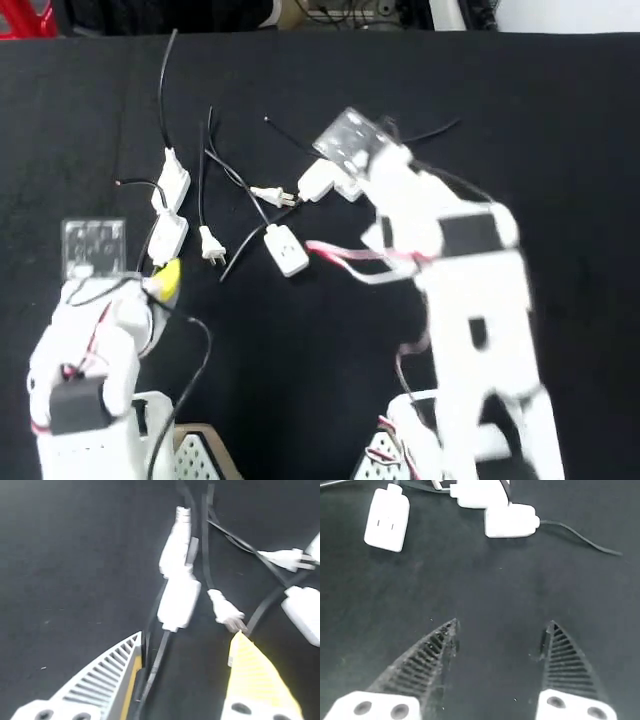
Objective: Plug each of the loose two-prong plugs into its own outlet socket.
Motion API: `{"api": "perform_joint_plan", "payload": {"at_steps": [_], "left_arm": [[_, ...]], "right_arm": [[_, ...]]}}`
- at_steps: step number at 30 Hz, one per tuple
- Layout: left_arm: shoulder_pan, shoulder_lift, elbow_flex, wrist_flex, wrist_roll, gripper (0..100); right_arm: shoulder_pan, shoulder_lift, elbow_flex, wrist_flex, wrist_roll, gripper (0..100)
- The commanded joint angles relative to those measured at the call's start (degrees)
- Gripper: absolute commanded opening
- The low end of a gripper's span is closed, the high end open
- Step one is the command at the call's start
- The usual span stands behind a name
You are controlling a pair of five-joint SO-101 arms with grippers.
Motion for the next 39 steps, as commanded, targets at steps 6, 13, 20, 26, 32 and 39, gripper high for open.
{"api": "perform_joint_plan", "payload": {"at_steps": [6, 13, 20, 26, 32, 39], "left_arm": [[21.0, 33.1, -20.7, -5.8, 8.8, 28], [22.3, 51.8, -19.4, -27.0, 28.8, 28], [25.6, 71.9, -27.2, -31.4, 31.2, 28], [29.1, 83.3, -36.2, -31.2, 37.5, 28], [30.4, 88.5, -37.8, -31.4, 37.9, 28], [30.3, 89.3, -37.2, -31.0, 46.7, 30]], "right_arm": [[13.7, -14.8, 21.8, -11.3, -6.8, 24.7], [15.4, -1.9, 28.6, -24.0, -12.1, 17.8], [20.6, 12.4, 29.0, -33.1, -14.5, 3.1], [22.9, 19.4, 28.3, -38.3, -14.5, 3.2], [22.9, 19.5, 28.0, -38.2, -14.5, 3.2], [22.8, 19.5, 28.2, -38.2, -14.5, 3.2]]}}
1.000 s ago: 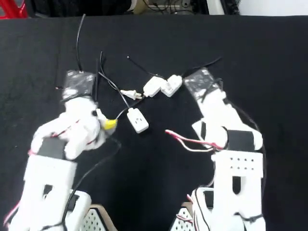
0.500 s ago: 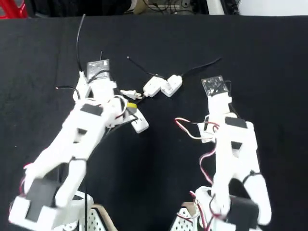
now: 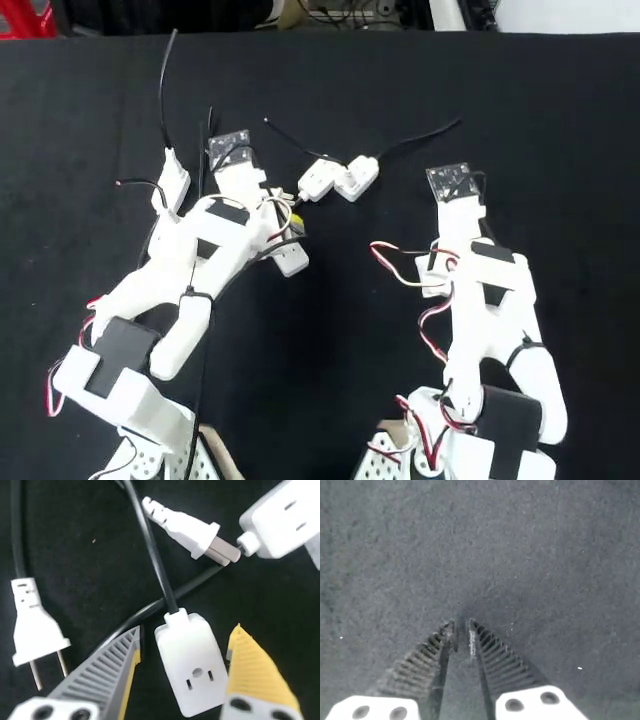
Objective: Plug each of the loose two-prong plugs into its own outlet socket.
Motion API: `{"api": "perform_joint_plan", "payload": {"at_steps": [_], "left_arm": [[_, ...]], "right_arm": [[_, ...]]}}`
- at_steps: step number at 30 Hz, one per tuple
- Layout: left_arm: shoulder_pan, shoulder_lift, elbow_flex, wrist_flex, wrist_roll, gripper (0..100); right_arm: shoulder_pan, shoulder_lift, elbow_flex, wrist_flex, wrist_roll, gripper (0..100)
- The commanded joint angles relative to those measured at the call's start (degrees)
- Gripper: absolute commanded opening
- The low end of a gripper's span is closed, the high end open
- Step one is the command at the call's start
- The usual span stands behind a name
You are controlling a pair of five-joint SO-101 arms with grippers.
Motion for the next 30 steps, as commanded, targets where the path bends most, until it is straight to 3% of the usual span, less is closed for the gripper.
{"api": "perform_joint_plan", "payload": {"at_steps": [1, 4, 12, 17, 21, 30], "left_arm": [[0.4, -0.3, -2.5, -0.6, 5.5, 32], [1.2, -0.2, -2.5, -0.6, 7.1, 32], [5.2, 4.8, -4.4, 0.9, 7.2, 19], [4.4, 4.8, -7.5, 8.6, 7.0, 3], [4.7, 3.3, -10.7, 15.6, 6.6, 3], [4.2, -14.6, -18.9, 36.3, -5.3, 3]], "right_arm": [[0.8, -0.2, -0.9, -0.7, -0.3, 3.2], [0.8, -0.2, -0.9, -0.7, -0.3, 3.1], [0.8, -0.2, -0.9, -0.7, -0.3, 3.0], [0.8, -0.2, -0.9, -0.7, -0.3, 3.0], [0.8, -0.2, -0.9, -0.8, -0.3, 2.9], [0.8, 0.1, -0.9, -1.1, -0.3, 2.9]]}}
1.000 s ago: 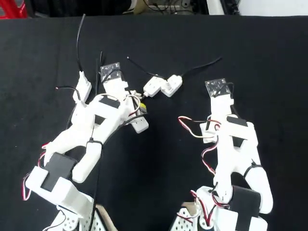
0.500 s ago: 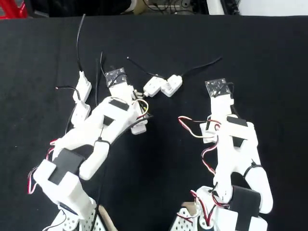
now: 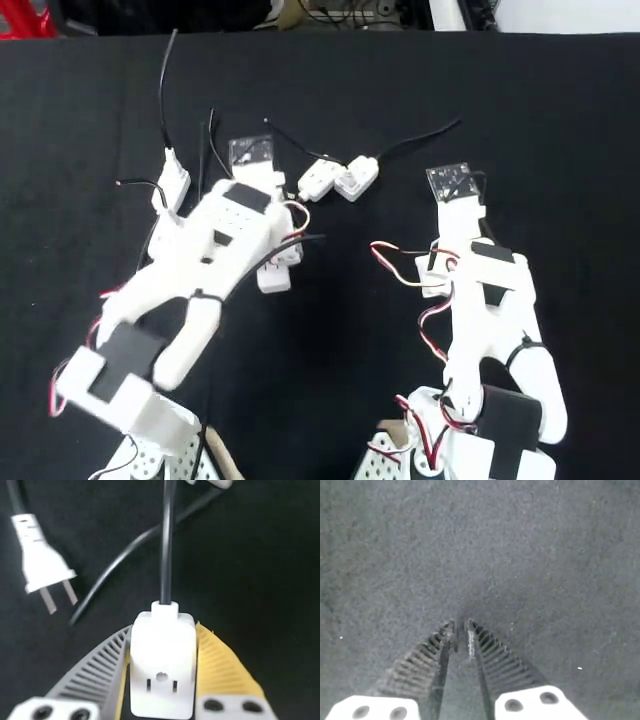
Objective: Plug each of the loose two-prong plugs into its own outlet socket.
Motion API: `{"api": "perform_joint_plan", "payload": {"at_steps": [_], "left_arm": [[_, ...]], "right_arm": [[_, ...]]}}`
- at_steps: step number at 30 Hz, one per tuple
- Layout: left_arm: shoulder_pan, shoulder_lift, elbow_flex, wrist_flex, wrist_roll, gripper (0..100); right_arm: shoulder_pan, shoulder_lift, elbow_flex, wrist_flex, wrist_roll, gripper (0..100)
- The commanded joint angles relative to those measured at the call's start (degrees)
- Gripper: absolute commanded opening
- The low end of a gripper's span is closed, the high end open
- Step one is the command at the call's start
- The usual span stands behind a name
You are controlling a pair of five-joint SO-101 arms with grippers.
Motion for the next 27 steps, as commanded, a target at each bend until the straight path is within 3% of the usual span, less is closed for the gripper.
{"api": "perform_joint_plan", "payload": {"at_steps": [1, 4, 7, 12, 16, 20, 27], "left_arm": [[-0.2, -15.5, -8.3, 11.2, -4.9, 3], [-0.3, -26.1, -12.0, 15.1, -9.2, 3], [-5.0, -35.8, -13.4, 16.8, -9.5, 3], [-21.8, -44.5, -8.7, 17.0, -8.9, 3], [-33.9, -44.9, 3.2, 16.2, -8.8, 3], [-43.0, -44.7, 13.7, 8.4, -8.8, 3], [-44.4, -44.7, 29.0, -1.3, -9.2, 9]], "right_arm": [[0.8, 0.0, -0.9, -1.1, -0.3, 2.9], [0.8, 0.0, -0.9, -1.1, -0.3, 2.9], [0.8, 0.0, -0.9, -1.1, -0.3, 2.9], [0.8, 0.0, -0.9, -1.1, -0.3, 2.9], [0.8, 0.0, -0.9, -1.1, -0.3, 2.9], [0.8, 0.0, -0.9, -1.1, -0.3, 2.9], [0.8, 0.1, -0.9, -1.1, -0.3, 2.9]]}}
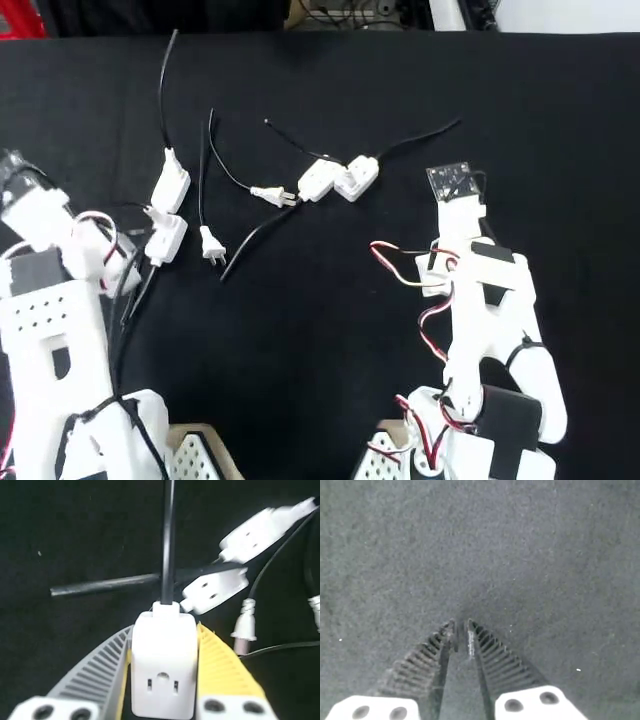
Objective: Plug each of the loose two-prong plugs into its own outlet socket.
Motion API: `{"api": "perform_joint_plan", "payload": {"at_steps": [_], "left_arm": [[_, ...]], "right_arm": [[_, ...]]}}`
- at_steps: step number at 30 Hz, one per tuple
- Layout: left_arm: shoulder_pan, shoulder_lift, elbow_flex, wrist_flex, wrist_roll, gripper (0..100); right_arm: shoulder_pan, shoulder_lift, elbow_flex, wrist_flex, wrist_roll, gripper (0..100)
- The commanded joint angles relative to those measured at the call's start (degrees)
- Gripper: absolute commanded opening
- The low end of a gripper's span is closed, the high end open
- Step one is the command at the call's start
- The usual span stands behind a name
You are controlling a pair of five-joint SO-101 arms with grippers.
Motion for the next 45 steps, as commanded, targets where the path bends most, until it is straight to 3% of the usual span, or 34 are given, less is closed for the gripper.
{"api": "perform_joint_plan", "payload": {"at_steps": [1, 9, 15, 27, 32, 34, 35, 40, 45], "left_arm": [[-1.1, -0.9, 8.5, -7.8, -0.2, 9], [-0.2, -0.9, 14.9, -10.2, -0.2, 11], [2.4, -0.9, 14.5, -5.4, 0.2, 34], [22.2, -0.9, 10.1, -4.1, 7.0, 33], [25.2, -1.5, 7.2, -1.8, 6.1, 33], [23.1, -1.6, 4.7, 1.7, -2.8, 32], [20.5, -1.6, 3.0, 3.3, -10.6, 32], [7.3, -0.9, -2.1, 5.1, -53.9, 32], [-4.0, -1.5, 5.1, 3.2, -99.7, 32]], "right_arm": [[0.8, 0.1, -0.8, -0.7, -0.3, 2.9], [-0.8, 0.1, -0.5, -0.7, -0.1, 2.9], [-0.8, 0.1, -0.2, -0.7, 1.4, 2.9], [-0.8, 0.1, -0.2, -0.7, 1.6, 2.9], [-0.8, 0.1, -0.2, -0.7, 1.6, 2.9], [-0.8, 0.1, -0.2, -0.7, 1.6, 2.9], [-0.8, 0.1, -0.2, -0.7, 1.6, 2.9], [-0.8, 0.1, -0.2, -0.7, 1.6, 2.9], [-0.8, 0.1, -0.2, -0.7, 1.7, 2.9]]}}
